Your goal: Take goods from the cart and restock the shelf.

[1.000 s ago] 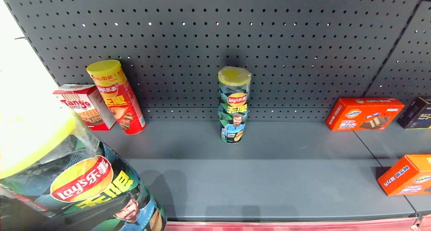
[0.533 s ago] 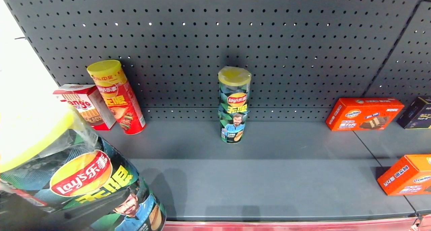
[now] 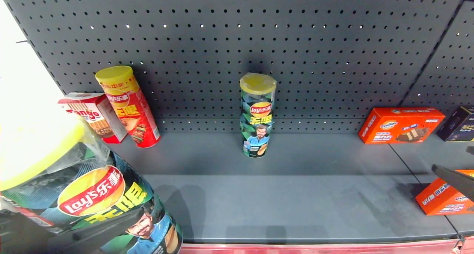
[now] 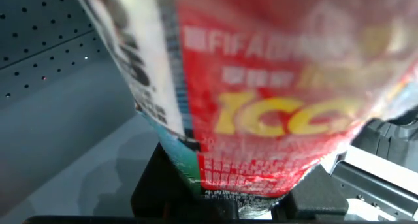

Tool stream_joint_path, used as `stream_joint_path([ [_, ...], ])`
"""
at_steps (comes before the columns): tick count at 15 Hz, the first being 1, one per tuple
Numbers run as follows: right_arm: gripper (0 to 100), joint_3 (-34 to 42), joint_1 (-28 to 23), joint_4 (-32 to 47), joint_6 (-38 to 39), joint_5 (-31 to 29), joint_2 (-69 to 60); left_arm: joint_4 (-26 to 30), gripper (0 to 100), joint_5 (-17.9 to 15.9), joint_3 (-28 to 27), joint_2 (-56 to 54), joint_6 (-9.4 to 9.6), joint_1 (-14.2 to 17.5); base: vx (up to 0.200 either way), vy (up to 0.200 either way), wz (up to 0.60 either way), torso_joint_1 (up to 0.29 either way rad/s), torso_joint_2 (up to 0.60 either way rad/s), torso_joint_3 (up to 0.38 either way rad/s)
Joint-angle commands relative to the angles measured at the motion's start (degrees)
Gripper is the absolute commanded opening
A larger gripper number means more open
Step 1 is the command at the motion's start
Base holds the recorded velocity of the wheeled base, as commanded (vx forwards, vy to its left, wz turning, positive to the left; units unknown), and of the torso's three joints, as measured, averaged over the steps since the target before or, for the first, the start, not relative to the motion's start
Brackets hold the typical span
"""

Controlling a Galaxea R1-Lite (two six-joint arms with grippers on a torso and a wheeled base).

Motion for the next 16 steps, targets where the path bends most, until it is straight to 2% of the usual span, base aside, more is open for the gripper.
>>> stream_joint_path([
  [1, 100, -2.5, 2.2, -2.0, 0.0, 1.0, 7.9, 0.0, 0, 0.2, 0.3, 0.0, -0.10, 0.1, 0.000, 0.000, 0.00, 0.000, 0.00, 0.000],
  [4, 100, -6.6, 4.3, -2.4, 0.4, 1.1, 15.0, 0.1, 0, 0.7, 0.3, -0.1, -0.01, 0.1, 0.000, 0.000, 0.00, 0.000, 0.00, 0.000],
  [7, 100, -10.6, 7.4, -7.8, 0.5, 2.4, 21.6, 0.0, 0, 0.6, -0.7, 0.7, -0.10, 0.0, 0.000, 0.000, 0.00, 0.000, 0.00, 0.000],
  [11, 100, -15.3, 7.2, -12.5, -1.8, 15.8, 29.9, 0.0, 0, 0.5, -2.3, 3.4, -0.01, -0.1, 0.000, 0.000, 0.00, 0.000, 0.00, 0.000],
  [12, 100, -15.4, 7.1, -12.7, -1.9, 16.0, 30.0, 0.0, 0, 0.4, -2.3, 3.4, -0.01, -0.1, 0.000, 0.000, 0.00, 0.000, 0.00, 0.000],
  [14, 100, -15.9, 5.7, -22.5, -3.2, 25.2, 36.4, 0.0, 0, 0.2, -4.0, 5.0, -0.10, -0.2, 0.000, 0.000, 0.00, 0.000, 0.00, 0.000],
  [16, 100, -17.2, 5.4, -26.7, -3.2, 30.4, 40.2, 0.0, 0, -0.1, -4.0, 5.2, -0.10, -0.2, 0.000, 0.000, 0.00, 0.000, 0.00, 0.000],
])
